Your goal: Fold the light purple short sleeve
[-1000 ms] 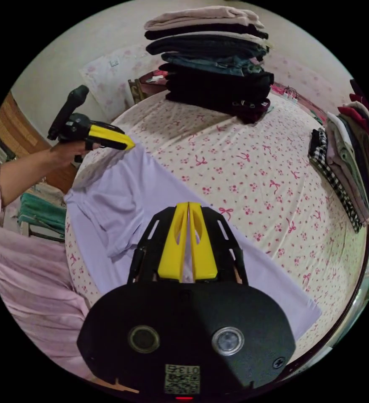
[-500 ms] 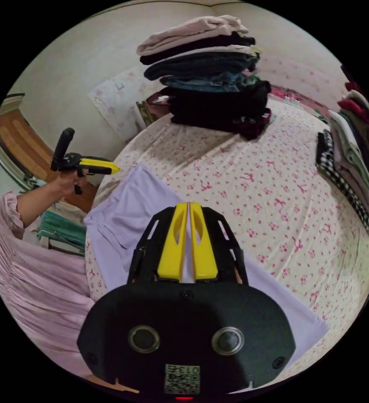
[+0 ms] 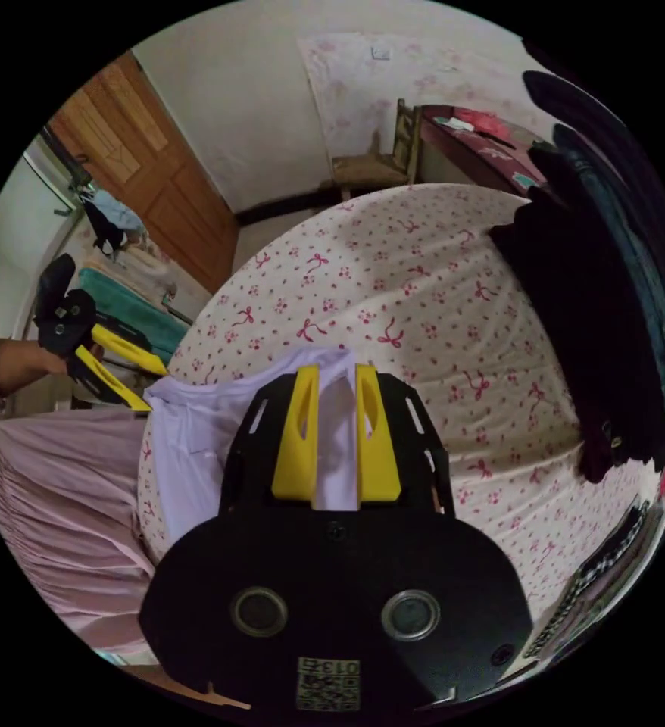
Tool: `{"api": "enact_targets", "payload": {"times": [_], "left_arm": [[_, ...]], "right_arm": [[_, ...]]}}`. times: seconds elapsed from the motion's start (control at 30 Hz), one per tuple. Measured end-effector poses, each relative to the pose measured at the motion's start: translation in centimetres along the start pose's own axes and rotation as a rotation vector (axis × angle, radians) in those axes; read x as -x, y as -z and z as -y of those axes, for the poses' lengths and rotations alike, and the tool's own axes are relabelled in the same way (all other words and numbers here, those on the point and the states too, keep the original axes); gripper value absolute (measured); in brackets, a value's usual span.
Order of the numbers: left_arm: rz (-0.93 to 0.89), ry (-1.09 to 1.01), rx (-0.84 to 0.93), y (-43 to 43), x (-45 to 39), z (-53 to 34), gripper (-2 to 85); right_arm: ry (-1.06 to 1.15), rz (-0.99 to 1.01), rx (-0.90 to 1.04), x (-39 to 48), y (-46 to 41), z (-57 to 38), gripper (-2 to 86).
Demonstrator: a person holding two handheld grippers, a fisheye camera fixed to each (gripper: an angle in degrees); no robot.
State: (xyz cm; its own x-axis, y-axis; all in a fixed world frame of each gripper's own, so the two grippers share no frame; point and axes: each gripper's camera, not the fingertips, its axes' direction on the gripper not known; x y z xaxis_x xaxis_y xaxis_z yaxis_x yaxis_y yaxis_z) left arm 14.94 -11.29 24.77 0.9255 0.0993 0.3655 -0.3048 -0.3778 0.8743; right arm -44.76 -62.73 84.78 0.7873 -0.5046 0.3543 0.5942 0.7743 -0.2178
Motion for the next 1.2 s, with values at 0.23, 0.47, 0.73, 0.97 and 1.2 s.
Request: {"api": "enact_targets", "payload": {"times": [0.23, 0.47, 0.73, 0.97, 1.2], "left_arm": [[0.087, -0.039, 0.051, -2.3, -0.3, 1.0, 2.4], [-0.103, -0.087, -0.017, -0.8, -2.7, 0.6, 0.7], [-0.315, -0.347, -0.041, -1.0, -14.5, 3.9, 0.5], [-0.470, -0.664, 0.081, -9.4, -30.6, 8.7, 0.5], [-0.502, -0.796, 0.242, -19.9, -42.5, 10.7, 0.5]], "right_arm": [[0.058, -0.016, 0.132, 0.0, -2.1, 0.7, 3.7], [0.079, -0.005, 0.050, -0.1, 2.2, -3.4, 0.9], [-0.024, 0.004, -0.187, -3.1, 14.1, -19.1, 0.6], [-0.225, -0.054, -0.243, -6.0, 21.2, -39.7, 0.7], [-0.450, -0.058, -0.270, -8.7, 23.4, -58.7, 0.8]]}}
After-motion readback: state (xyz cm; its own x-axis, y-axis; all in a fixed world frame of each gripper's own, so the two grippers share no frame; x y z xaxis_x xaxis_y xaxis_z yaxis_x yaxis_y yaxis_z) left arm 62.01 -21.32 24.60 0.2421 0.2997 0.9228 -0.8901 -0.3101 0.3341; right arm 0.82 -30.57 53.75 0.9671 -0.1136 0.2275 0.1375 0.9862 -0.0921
